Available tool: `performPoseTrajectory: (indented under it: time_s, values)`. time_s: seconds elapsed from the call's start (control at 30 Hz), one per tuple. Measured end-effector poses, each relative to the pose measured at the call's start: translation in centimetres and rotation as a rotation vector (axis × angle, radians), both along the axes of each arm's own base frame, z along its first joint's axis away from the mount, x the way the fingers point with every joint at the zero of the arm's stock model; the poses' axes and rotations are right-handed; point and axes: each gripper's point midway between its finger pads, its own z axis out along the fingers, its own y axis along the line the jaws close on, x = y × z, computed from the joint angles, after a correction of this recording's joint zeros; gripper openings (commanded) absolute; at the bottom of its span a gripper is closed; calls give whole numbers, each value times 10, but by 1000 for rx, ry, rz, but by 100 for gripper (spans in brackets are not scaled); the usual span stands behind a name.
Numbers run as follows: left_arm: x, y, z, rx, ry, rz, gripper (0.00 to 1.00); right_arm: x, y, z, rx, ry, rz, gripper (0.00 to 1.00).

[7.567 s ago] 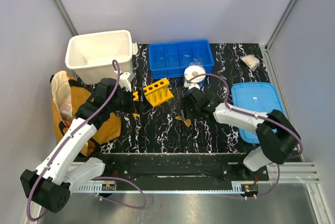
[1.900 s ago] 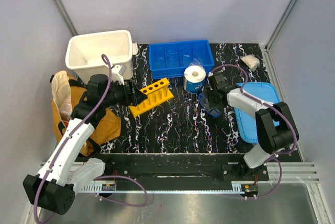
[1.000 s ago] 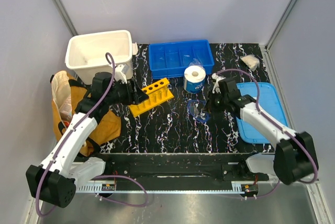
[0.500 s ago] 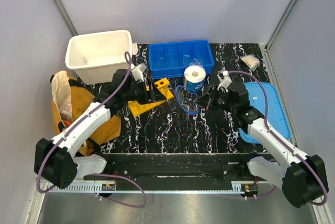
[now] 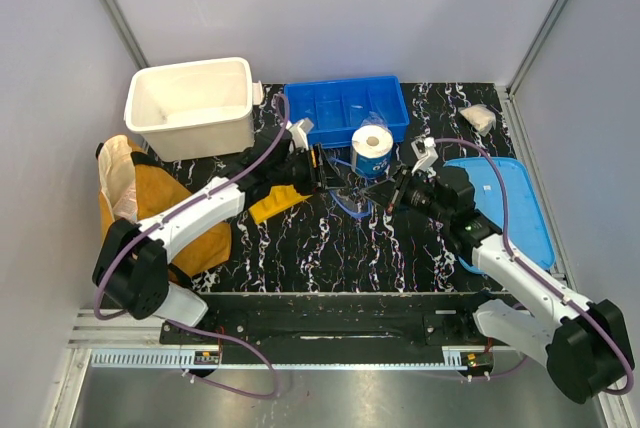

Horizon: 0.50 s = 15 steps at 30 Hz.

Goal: Organize the chemistry lab equipment

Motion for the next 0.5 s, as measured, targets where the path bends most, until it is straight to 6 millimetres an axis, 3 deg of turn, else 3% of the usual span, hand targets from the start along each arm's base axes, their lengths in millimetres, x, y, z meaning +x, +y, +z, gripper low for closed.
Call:
performPoseTrajectory:
  time_s: [0.17, 0.5]
  values:
    - [2, -6, -3, 8, 5, -2, 27, -1, 2, 0, 19, -14, -5, 0]
    - [7, -2, -10, 51, -31, 1, 17, -6, 27, -42, -13, 125, 114, 7]
